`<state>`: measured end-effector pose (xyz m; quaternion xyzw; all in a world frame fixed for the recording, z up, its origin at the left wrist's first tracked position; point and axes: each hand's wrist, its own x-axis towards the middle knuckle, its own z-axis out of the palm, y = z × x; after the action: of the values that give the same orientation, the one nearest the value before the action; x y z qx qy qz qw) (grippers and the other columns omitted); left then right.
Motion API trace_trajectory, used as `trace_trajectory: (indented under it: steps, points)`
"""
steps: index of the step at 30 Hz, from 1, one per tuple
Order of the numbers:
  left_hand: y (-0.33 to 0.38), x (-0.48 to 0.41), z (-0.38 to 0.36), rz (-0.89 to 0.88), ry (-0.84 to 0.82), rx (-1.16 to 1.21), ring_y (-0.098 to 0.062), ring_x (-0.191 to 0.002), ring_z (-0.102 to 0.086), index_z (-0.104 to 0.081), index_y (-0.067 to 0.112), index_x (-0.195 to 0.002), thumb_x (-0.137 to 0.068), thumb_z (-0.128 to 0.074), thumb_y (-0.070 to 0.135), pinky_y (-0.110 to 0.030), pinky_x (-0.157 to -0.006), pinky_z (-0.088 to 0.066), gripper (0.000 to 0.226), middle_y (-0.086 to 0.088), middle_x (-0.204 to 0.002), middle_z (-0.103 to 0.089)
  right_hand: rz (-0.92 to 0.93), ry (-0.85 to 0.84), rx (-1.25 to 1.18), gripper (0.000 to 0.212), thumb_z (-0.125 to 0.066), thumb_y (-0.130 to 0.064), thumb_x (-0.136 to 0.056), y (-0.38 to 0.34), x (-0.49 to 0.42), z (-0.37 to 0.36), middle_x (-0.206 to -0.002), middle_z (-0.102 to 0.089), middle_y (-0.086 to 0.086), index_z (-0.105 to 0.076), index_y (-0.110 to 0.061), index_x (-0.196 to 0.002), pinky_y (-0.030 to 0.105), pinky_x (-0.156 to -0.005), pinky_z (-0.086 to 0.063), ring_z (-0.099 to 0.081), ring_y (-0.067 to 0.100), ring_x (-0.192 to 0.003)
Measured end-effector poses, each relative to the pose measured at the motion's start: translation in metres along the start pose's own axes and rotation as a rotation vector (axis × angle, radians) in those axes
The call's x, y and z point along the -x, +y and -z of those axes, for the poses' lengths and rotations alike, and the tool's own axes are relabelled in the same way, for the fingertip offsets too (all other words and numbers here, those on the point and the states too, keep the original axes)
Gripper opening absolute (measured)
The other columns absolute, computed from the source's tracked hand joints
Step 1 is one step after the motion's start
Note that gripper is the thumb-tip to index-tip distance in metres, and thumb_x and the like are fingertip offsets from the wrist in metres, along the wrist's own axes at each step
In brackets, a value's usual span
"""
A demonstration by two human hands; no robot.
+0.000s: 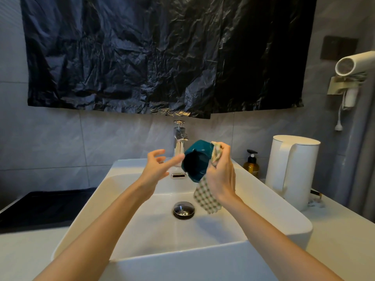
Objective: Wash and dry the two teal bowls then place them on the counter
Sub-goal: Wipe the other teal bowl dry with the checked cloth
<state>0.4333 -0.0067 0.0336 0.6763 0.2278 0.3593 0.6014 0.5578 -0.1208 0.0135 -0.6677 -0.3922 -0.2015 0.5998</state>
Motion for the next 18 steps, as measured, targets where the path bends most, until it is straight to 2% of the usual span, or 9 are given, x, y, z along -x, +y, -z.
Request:
trace_trajectory:
  steps: [3,5,6,8,10,12,14,16,18]
  points:
    - [0.002,0.002,-0.002,0.089,0.021,0.077,-0.020,-0.092,-0.057,-0.053,0.010,-0.106,-0.087,-0.063,0.038,-0.035,-0.090,-0.051,0.036,-0.009,-0.106,-0.052,0.006,0.091,0.090,0.041,-0.056,-0.003,-0.087,0.005,-0.006,0.004,-0.107,-0.050,0.004,-0.038,-0.018,-0.121,0.022,-0.055,-0.041,-0.052,0.018,-0.088]
    - [0.003,0.008,-0.011,0.186,-0.051,0.073,-0.020,-0.083,-0.064,-0.062,0.008,-0.107,-0.093,-0.055,0.036,-0.029,-0.076,-0.056,0.032,-0.010,-0.098,-0.063,-0.012,0.108,0.174,0.049,-0.060,-0.005,-0.085,0.007,-0.008,0.003,-0.113,-0.047,0.006,-0.038,-0.014,-0.128,0.025,-0.063,-0.046,-0.050,0.018,-0.096]
    - [0.005,0.011,-0.016,0.225,-0.115,0.100,-0.020,-0.086,-0.067,-0.063,0.010,-0.112,-0.094,-0.053,0.037,-0.027,-0.072,-0.057,0.034,-0.007,-0.099,-0.068,-0.024,0.105,0.218,0.053,-0.063,-0.007,-0.084,0.008,-0.008,0.003,-0.116,-0.047,0.007,-0.037,-0.013,-0.131,0.028,-0.067,-0.049,-0.049,0.019,-0.099]
    - [0.012,0.014,-0.027,0.262,-0.261,0.224,-0.019,-0.099,-0.067,-0.062,0.013,-0.117,-0.095,-0.049,0.040,-0.028,-0.078,-0.056,0.037,-0.004,-0.108,-0.071,-0.020,0.093,0.262,0.055,-0.064,-0.009,-0.084,0.008,-0.007,0.003,-0.117,-0.047,0.008,-0.037,-0.012,-0.132,0.030,-0.071,-0.051,-0.049,0.020,-0.100]
    - [0.021,0.014,-0.036,0.314,-0.305,0.425,-0.023,-0.109,-0.063,-0.060,0.009,-0.116,-0.096,-0.048,0.038,-0.034,-0.090,-0.051,0.038,-0.008,-0.114,-0.069,0.042,0.073,0.292,0.050,-0.062,-0.010,-0.085,0.007,-0.005,0.003,-0.112,-0.048,0.010,-0.039,-0.011,-0.129,0.032,-0.069,-0.049,-0.049,0.022,-0.097]
    - [0.030,0.015,-0.046,0.386,-0.235,0.625,-0.027,-0.113,-0.060,-0.059,0.001,-0.114,-0.095,-0.053,0.030,-0.038,-0.096,-0.047,0.034,-0.015,-0.115,-0.067,0.132,0.044,0.318,0.048,-0.061,-0.013,-0.086,0.006,-0.001,0.003,-0.110,-0.048,0.010,-0.040,-0.010,-0.128,0.034,-0.067,-0.050,-0.049,0.022,-0.094]
    - [0.033,0.017,-0.052,0.435,-0.159,0.781,-0.029,-0.114,-0.059,-0.057,-0.003,-0.115,-0.094,-0.057,0.020,-0.039,-0.095,-0.048,0.031,-0.019,-0.112,-0.066,0.223,0.011,0.302,0.048,-0.061,-0.015,-0.086,0.006,0.002,0.001,-0.110,-0.049,0.010,-0.039,-0.012,-0.128,0.034,-0.068,-0.050,-0.049,0.022,-0.094]
    - [0.032,0.017,-0.052,0.443,-0.099,0.827,-0.028,-0.113,-0.059,-0.056,-0.005,-0.114,-0.092,-0.058,0.014,-0.040,-0.093,-0.048,0.029,-0.020,-0.105,-0.065,0.312,-0.042,0.293,0.054,-0.064,-0.014,-0.082,0.007,0.005,0.000,-0.112,-0.048,0.009,-0.034,-0.018,-0.127,0.035,-0.071,-0.051,-0.048,0.021,-0.094]
    - [0.031,0.021,-0.047,0.413,-0.075,0.806,-0.027,-0.104,-0.061,-0.057,-0.006,-0.105,-0.093,-0.057,0.013,-0.039,-0.092,-0.047,0.022,-0.019,-0.098,-0.063,0.374,-0.119,0.258,0.064,-0.067,-0.014,-0.078,0.007,0.007,-0.001,-0.115,-0.044,0.008,-0.028,-0.022,-0.127,0.035,-0.075,-0.051,-0.046,0.020,-0.096]
